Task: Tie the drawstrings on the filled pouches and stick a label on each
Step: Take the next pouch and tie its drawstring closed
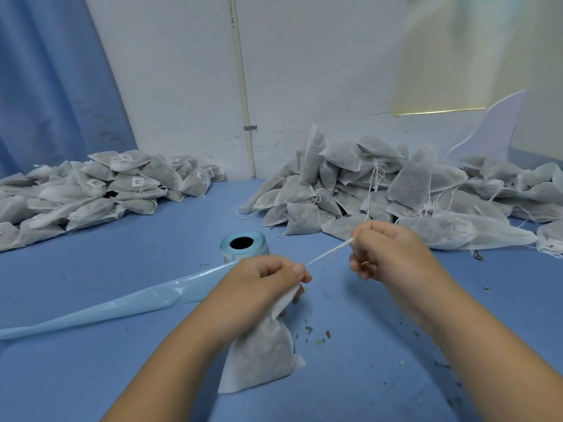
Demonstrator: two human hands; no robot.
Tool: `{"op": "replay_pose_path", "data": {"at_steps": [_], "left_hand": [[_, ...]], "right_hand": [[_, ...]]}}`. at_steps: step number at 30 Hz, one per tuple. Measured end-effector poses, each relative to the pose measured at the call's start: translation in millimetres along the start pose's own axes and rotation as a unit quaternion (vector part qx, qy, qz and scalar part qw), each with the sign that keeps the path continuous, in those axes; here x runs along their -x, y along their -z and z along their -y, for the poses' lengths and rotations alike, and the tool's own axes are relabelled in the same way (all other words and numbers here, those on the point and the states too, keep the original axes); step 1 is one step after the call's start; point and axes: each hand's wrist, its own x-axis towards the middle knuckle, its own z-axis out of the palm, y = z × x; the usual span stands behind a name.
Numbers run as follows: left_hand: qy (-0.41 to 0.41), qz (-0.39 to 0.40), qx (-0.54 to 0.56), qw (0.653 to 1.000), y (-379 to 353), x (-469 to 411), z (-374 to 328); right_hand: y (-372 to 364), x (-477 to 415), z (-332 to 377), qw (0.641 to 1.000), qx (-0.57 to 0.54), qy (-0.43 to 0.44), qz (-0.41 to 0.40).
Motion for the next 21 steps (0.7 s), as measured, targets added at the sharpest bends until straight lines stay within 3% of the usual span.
{"op": "replay_pose_path", "data": {"at_steps": [4,8,11,17,21], "left_hand": [[0.034,0.096,-0.01,0.995,2,3,2],[0.03,0.098,0.0,0.995,1,1,6],[0.014,0.078,-0.007,0.997,3,-1,10],[0.029,0.193,-0.003,0.981,3,3,5],[0.05,0.193,0.007,0.98,1,2,4]], "right_hand": [[1,-2,1,0.997,-0.077,0.003,-0.011],[2,-1,5,0.99,-0.131,0.031,-0.034],[3,-2,5,0.99,-0.123,0.032,-0.063],[9,-6,2,0.984,-0.085,-0.007,-0.155],[10,-3,3,0.983,-0.034,0.014,-0.178]]}}
